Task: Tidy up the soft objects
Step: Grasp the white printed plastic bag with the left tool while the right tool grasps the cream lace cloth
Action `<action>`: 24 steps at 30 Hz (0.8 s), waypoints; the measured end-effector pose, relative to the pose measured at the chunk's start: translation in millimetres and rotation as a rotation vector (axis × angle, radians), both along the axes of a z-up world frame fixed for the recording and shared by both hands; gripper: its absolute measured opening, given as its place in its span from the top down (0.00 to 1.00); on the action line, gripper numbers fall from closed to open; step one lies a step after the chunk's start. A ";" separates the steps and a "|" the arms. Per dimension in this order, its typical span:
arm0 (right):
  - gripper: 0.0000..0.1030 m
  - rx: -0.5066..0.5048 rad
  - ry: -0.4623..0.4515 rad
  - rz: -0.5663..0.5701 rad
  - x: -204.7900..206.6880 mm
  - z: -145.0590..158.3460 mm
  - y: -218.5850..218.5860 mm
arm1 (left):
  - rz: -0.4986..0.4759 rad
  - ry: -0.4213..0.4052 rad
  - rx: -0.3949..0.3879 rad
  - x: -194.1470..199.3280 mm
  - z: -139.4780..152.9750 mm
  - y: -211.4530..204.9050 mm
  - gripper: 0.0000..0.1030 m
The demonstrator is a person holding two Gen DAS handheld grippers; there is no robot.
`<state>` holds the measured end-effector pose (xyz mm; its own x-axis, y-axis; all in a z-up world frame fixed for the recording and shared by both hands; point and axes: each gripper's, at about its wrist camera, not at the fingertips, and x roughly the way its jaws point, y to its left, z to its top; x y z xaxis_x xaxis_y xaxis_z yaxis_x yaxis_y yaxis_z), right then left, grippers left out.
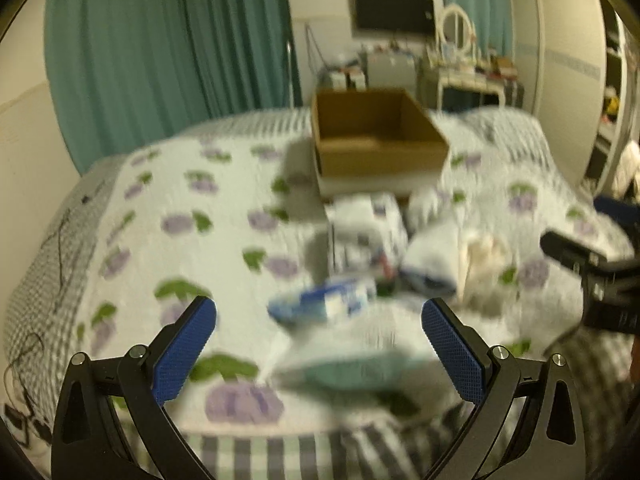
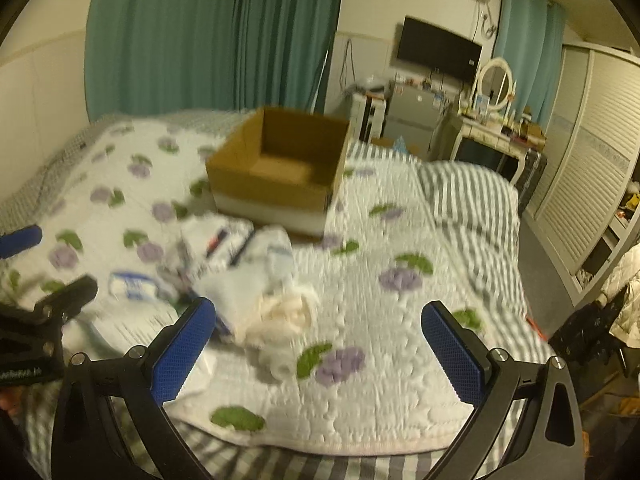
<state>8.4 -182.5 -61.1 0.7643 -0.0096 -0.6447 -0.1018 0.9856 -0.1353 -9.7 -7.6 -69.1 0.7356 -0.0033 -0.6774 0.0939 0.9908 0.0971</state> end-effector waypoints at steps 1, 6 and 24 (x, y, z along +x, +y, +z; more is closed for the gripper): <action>0.00 0.001 0.011 0.001 0.5 -4.9 -1.5 | -0.011 0.022 -0.002 -2.8 -5.7 -1.1 0.00; 0.00 0.020 0.052 0.003 6.3 -21.0 -6.8 | -0.032 0.095 -0.081 0.2 -18.6 -6.4 0.00; 0.00 0.022 0.065 0.009 8.0 -23.2 -7.4 | -0.151 0.233 -0.063 5.5 -45.5 -31.6 0.64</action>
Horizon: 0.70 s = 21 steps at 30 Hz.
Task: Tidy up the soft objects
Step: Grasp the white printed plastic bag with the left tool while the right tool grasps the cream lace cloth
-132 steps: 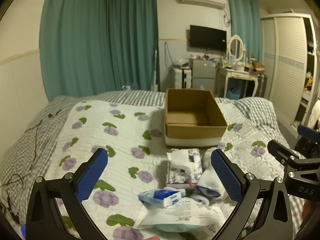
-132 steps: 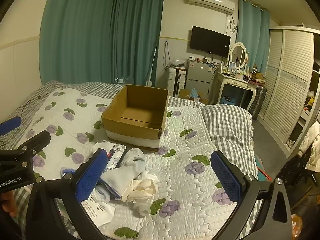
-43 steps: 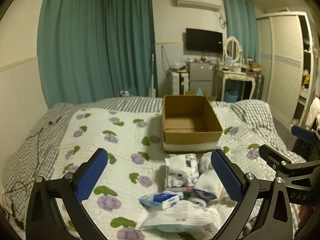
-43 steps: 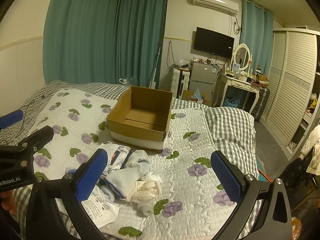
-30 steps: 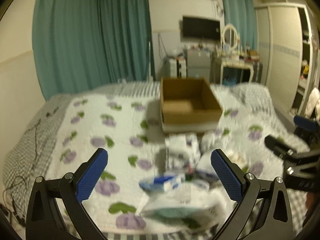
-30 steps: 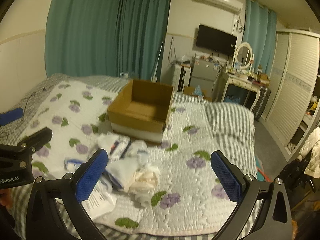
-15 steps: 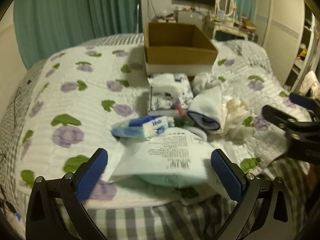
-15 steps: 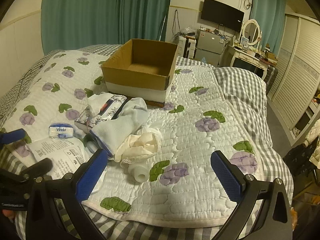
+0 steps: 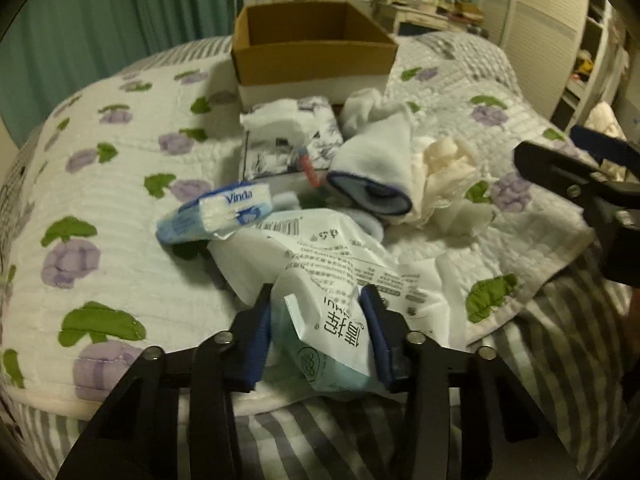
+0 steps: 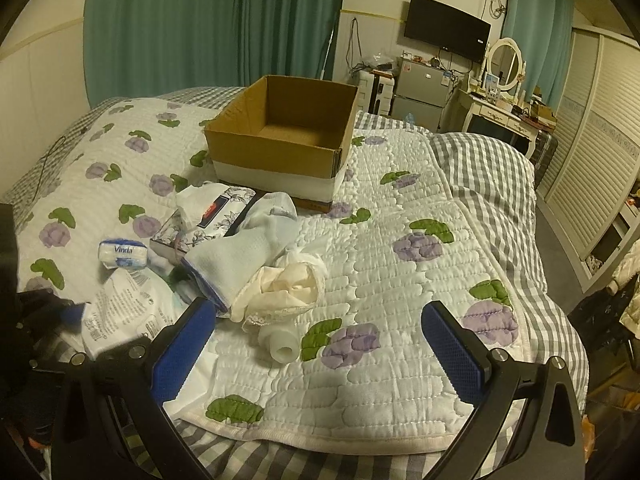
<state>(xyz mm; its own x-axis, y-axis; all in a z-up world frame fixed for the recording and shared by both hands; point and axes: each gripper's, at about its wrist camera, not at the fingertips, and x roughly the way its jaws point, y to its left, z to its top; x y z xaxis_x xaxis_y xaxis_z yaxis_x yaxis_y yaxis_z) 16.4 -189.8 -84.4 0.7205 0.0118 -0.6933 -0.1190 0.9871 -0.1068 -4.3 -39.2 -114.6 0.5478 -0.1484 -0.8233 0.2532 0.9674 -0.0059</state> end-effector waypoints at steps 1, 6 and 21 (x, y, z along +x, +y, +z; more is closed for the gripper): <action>0.00 0.000 -0.001 0.000 -0.2 0.7 -0.2 | -0.004 -0.016 0.001 -2.0 5.1 0.1 0.69; 0.00 0.007 0.004 0.012 1.4 1.7 0.8 | 0.008 -0.135 0.049 -7.2 38.4 3.6 0.72; 0.44 0.026 0.182 0.054 63.2 -36.9 13.4 | 0.143 -0.204 0.096 36.7 65.0 58.7 0.72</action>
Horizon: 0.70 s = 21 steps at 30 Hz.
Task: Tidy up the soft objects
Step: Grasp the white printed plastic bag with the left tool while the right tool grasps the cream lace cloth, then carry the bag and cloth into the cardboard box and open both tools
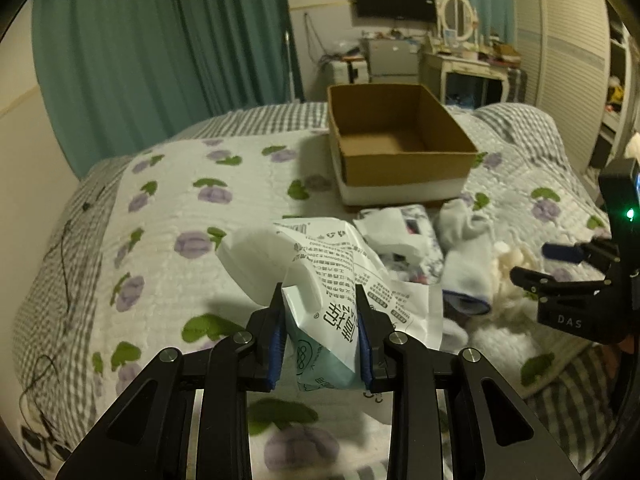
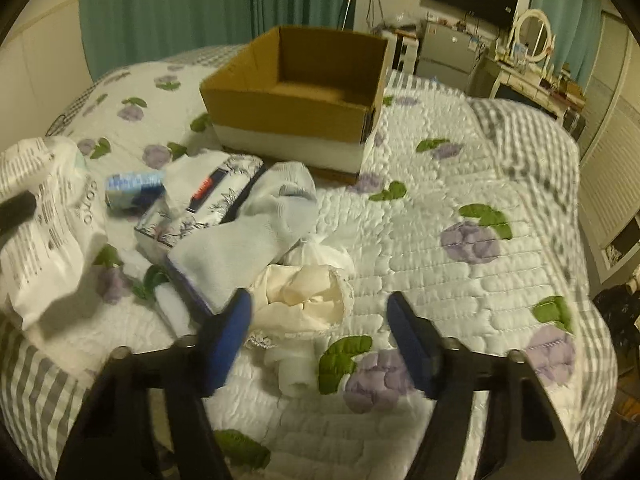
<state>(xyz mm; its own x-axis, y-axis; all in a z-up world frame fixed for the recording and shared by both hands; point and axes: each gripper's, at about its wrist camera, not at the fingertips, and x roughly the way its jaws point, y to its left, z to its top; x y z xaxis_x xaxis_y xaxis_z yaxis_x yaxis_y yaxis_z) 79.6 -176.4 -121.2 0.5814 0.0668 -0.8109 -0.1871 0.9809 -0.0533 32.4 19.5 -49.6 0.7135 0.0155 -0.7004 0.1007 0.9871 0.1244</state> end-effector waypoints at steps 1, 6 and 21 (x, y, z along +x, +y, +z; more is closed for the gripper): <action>0.55 0.006 0.018 0.005 4.9 -3.8 0.6 | 0.001 -0.001 -0.001 1.1 0.0 0.9 0.72; 0.87 0.025 0.031 0.010 10.1 -6.6 -1.7 | -0.011 -0.009 -0.018 7.0 3.3 0.5 0.72; 0.98 0.063 -0.185 0.057 6.2 91.9 -16.5 | -0.052 -0.088 -0.032 23.5 44.5 -13.7 0.72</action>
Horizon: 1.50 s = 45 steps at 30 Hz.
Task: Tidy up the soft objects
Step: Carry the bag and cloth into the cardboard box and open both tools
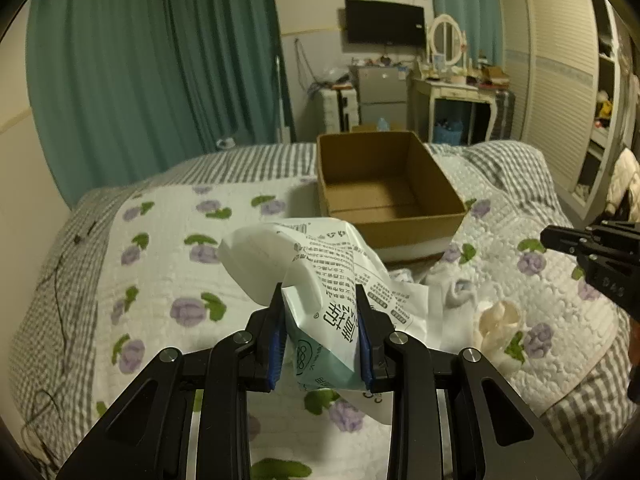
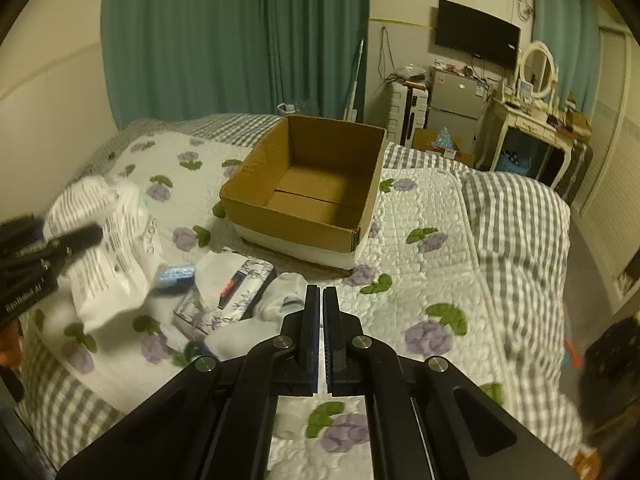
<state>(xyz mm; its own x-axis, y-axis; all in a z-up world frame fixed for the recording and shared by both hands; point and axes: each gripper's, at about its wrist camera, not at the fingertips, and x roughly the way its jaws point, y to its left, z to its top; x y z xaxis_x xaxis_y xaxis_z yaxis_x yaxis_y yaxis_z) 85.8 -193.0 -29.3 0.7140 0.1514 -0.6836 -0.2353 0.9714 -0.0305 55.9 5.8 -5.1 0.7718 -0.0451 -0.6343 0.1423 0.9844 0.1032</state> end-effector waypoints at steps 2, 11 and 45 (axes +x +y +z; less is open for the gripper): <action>0.82 -0.027 0.029 -0.004 2.1 -8.8 0.4 | -0.002 0.006 0.001 0.3 -4.7 -0.5 0.72; 0.41 -0.009 0.254 -0.025 18.9 -94.9 -0.9 | 0.015 0.064 0.024 9.4 -31.5 2.4 0.72; 0.93 0.050 -0.051 0.052 190.0 7.8 16.3 | -0.075 -0.014 0.069 196.7 -18.0 -64.2 0.61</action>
